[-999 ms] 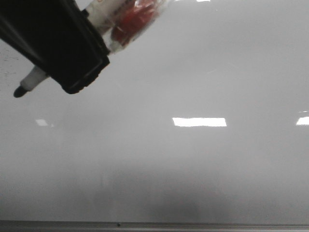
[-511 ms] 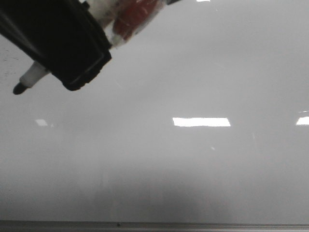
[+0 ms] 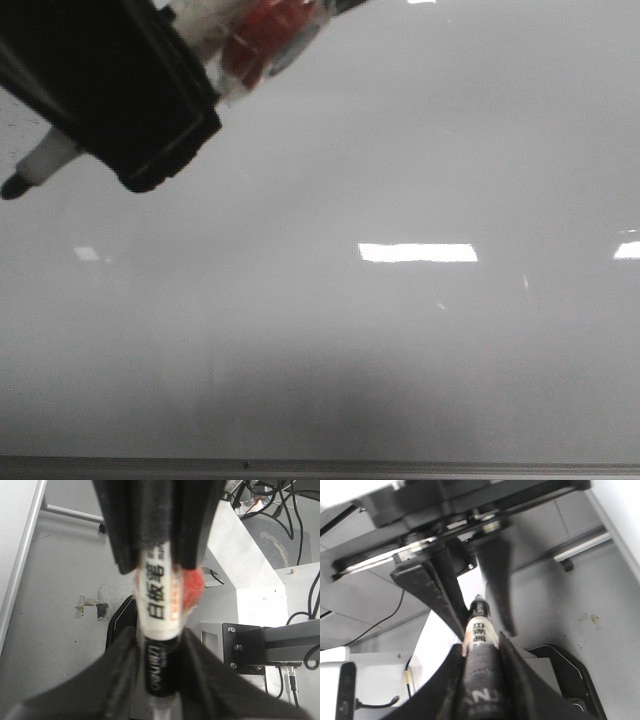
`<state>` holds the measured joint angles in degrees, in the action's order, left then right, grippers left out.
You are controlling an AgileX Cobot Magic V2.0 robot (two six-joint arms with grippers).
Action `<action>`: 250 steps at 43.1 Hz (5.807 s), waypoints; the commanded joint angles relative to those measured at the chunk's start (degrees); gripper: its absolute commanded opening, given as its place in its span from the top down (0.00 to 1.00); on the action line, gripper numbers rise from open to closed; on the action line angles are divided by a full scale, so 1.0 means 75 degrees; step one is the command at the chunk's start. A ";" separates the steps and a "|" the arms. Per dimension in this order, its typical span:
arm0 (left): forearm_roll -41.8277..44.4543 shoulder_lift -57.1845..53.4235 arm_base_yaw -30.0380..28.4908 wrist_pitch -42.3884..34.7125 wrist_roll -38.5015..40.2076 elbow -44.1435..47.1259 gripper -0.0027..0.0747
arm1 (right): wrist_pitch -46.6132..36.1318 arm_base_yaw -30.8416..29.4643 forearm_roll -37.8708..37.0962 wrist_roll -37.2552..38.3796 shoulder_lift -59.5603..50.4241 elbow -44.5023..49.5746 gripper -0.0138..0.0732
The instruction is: Write number 9 on whiteboard
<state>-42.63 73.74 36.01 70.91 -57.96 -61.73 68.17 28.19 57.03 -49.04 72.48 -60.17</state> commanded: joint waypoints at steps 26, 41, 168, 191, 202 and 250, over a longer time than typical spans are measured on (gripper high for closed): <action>-0.0042 -0.0241 0.0022 0.0094 0.0429 -0.0234 0.90 | -0.1656 -0.0024 -0.2344 0.2460 -0.0150 -0.0250 0.92; -0.0042 -0.0241 0.0022 0.0127 0.0376 -0.0234 0.99 | -0.4786 -0.0490 -0.2298 0.2481 0.0212 -0.0250 0.92; -0.0057 -0.0241 0.0035 -0.2093 0.0179 -0.0247 0.26 | -0.0141 -0.1503 0.0514 -0.2529 -0.0267 0.0491 0.91; -0.0057 -0.0241 0.0049 -0.1683 0.0127 -0.0247 0.86 | -0.1044 -0.0299 0.0501 -0.2348 -0.0235 0.0060 0.91; -0.0057 -0.0241 0.0049 -0.1671 0.0084 -0.0247 0.99 | -0.1303 -0.0299 0.0533 -0.2322 -0.0235 0.0060 0.78; 0.1485 0.0231 -0.4876 -0.7309 0.3814 0.1826 0.99 | -0.4417 -0.2562 0.1398 -0.2026 -0.6277 0.4005 0.93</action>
<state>-28.57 76.74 -0.41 23.07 -29.86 -47.46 37.84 9.28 63.51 -64.29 26.52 -29.42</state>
